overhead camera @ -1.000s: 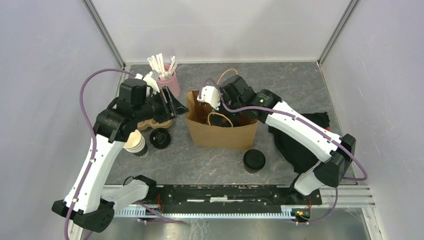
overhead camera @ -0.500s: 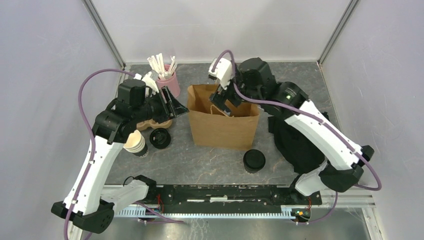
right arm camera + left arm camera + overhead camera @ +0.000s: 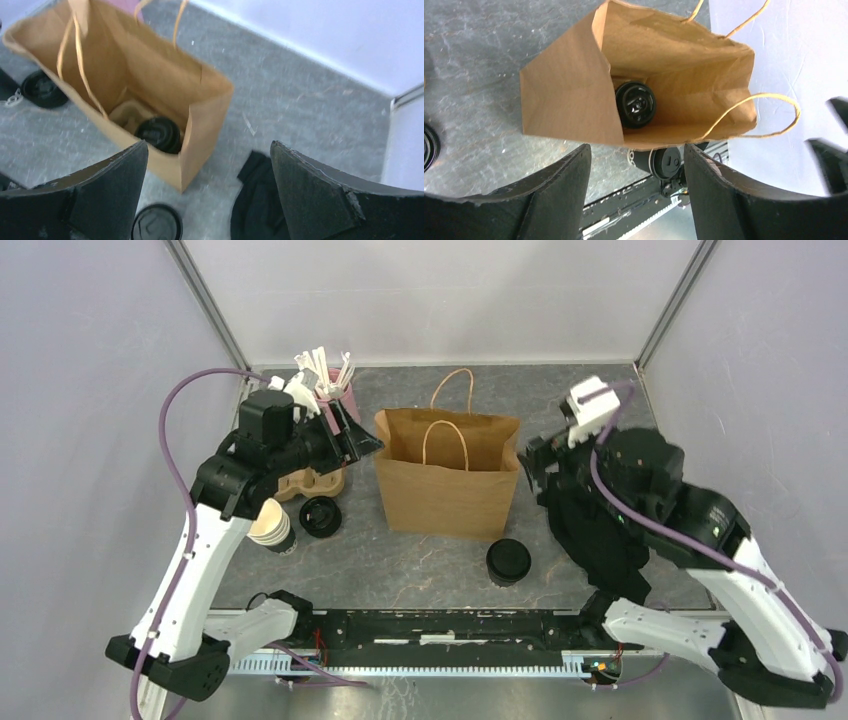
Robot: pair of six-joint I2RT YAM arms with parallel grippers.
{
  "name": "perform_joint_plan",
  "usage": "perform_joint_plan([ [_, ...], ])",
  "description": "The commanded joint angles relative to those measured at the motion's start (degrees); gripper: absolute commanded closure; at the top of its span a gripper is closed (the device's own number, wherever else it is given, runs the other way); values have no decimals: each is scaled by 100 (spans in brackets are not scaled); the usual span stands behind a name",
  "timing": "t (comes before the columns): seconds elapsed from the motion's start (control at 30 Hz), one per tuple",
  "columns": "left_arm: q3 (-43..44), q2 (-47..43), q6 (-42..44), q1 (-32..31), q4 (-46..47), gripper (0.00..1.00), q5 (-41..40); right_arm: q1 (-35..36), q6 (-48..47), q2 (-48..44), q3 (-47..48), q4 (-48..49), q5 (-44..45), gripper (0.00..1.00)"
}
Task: Pack the takeout coffee
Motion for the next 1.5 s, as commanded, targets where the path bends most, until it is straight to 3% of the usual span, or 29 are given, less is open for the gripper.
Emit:
perform_joint_plan([
  [0.0,-41,367,-177,29,856,28,196,12,812,-776,-1222,58,-371,2],
  [0.1,-78,599,-217,35,1056,33,404,15,746,-1139,-2085,314,-943,7],
  [0.47,-323,672,-264,34,1010,43,632,-7,1020,-1187,-3689,1804,-565,22],
  [0.6,-483,586,-344,28,976,49,774,-80,1067,-968,-3657,1713,-196,38],
  [0.9,-918,121,-684,-31,956,56,827,-288,575,-626,-3699,2105,55,37],
  [1.07,-1026,-53,-923,-155,969,56,856,-615,-6,-256,-3644,2657,-352,35],
  [1.47,-1046,-27,-1418,-1351,1257,56,109,-1524,-621,798,-3357,3832,-1114,33],
])
